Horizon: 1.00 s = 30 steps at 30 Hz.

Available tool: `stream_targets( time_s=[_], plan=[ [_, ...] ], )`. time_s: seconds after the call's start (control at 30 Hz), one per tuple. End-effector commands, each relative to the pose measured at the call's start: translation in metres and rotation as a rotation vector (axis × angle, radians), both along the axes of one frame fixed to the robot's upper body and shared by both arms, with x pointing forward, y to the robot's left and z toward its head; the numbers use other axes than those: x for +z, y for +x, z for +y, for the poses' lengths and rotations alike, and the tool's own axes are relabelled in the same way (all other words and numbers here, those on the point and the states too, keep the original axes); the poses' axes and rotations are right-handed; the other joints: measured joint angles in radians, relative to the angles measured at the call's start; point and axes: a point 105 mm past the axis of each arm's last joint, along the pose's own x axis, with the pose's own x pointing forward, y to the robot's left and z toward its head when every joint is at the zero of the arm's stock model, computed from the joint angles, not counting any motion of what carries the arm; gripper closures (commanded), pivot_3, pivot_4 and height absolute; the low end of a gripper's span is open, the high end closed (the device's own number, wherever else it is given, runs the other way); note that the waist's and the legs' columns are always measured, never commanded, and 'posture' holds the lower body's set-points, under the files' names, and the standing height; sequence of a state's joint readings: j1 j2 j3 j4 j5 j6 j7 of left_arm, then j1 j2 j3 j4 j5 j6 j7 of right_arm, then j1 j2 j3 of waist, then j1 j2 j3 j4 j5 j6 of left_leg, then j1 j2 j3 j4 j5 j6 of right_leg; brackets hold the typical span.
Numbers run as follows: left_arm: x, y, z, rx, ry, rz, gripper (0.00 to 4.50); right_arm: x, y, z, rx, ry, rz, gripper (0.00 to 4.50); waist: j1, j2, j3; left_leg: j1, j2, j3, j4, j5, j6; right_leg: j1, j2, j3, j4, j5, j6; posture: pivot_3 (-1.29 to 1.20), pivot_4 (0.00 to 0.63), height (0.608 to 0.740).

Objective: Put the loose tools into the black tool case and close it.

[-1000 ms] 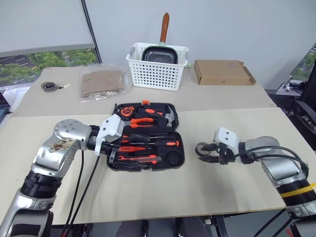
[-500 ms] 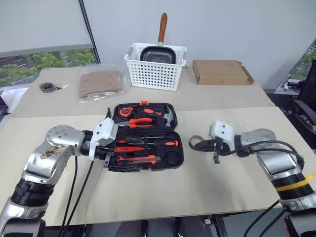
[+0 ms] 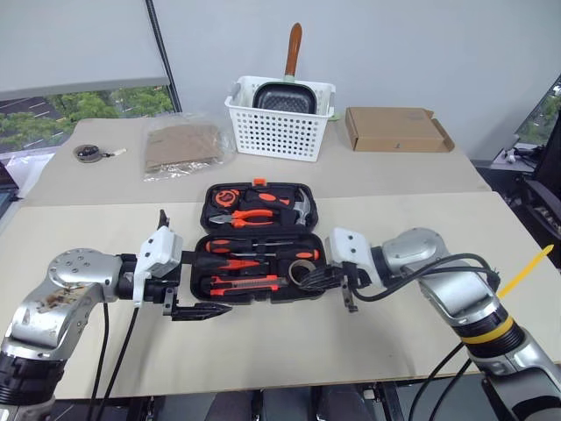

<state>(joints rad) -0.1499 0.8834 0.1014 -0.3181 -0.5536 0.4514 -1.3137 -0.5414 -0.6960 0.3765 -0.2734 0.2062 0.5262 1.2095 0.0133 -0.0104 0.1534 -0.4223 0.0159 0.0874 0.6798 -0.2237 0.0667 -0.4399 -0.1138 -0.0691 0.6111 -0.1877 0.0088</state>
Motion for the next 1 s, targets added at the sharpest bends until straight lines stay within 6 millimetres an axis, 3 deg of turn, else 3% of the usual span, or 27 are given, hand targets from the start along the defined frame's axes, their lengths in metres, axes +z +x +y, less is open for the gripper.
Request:
stream_targets(
  time_s=[0.03,0.4,0.53,0.67,0.7,0.8,1.0],
  plan=[
    [0.007,-0.001,0.003,-0.001,-0.007,-0.056,0.00,-0.001,0.002,0.000,0.006,-0.013,-0.021,4.44,-0.001,0.000,0.000,0.000,0.000,0.000,0.000,0.000,0.000,0.000,0.000,0.000,0.000,0.000,0.000,0.00,0.150,0.700],
    [0.003,-0.001,0.000,0.003,-0.005,-0.073,0.00,-0.010,0.004,-0.010,-0.010,-0.086,-0.012,4.44,0.000,0.000,0.000,0.000,0.000,0.000,0.000,0.000,0.000,0.000,0.000,-0.001,0.000,0.000,-0.001,0.00,0.150,0.700],
    [0.005,0.002,0.000,0.015,-0.015,-0.079,0.00,-0.005,0.004,-0.008,-0.015,-0.065,-0.021,3.28,0.001,0.000,0.000,0.000,0.000,0.000,0.000,0.000,0.000,0.000,0.000,-0.001,0.000,0.000,-0.001,0.00,0.150,0.700],
    [0.008,0.016,0.007,0.093,-0.058,-0.079,0.00,0.018,0.012,-0.005,-0.061,0.058,-0.010,1.90,-0.001,0.000,0.000,0.000,0.000,0.000,-0.001,0.000,0.000,0.000,0.000,-0.001,0.000,0.000,0.000,0.00,0.150,0.700],
    [0.006,0.021,0.009,0.117,-0.060,-0.085,0.00,0.025,0.015,-0.006,-0.081,0.099,-0.002,1.90,-0.001,0.000,0.000,0.000,0.000,0.000,-0.001,0.001,0.001,0.000,0.001,-0.001,0.000,0.000,0.000,0.00,0.150,0.700],
    [0.005,0.035,0.010,0.185,-0.113,-0.078,0.00,0.039,0.033,-0.010,-0.171,0.196,-0.012,1.90,-0.001,0.000,0.000,0.000,0.000,0.000,0.000,0.001,0.001,0.000,0.001,-0.001,0.001,0.000,0.000,0.00,0.150,0.700],
    [0.008,0.101,0.036,0.513,-0.191,-0.061,0.00,0.047,0.107,-0.029,-0.566,0.385,-0.010,1.90,0.000,-0.002,0.001,0.001,0.000,0.000,0.000,0.003,0.001,0.001,0.002,-0.001,0.001,0.005,0.004,0.00,0.150,0.700]
  ],
)
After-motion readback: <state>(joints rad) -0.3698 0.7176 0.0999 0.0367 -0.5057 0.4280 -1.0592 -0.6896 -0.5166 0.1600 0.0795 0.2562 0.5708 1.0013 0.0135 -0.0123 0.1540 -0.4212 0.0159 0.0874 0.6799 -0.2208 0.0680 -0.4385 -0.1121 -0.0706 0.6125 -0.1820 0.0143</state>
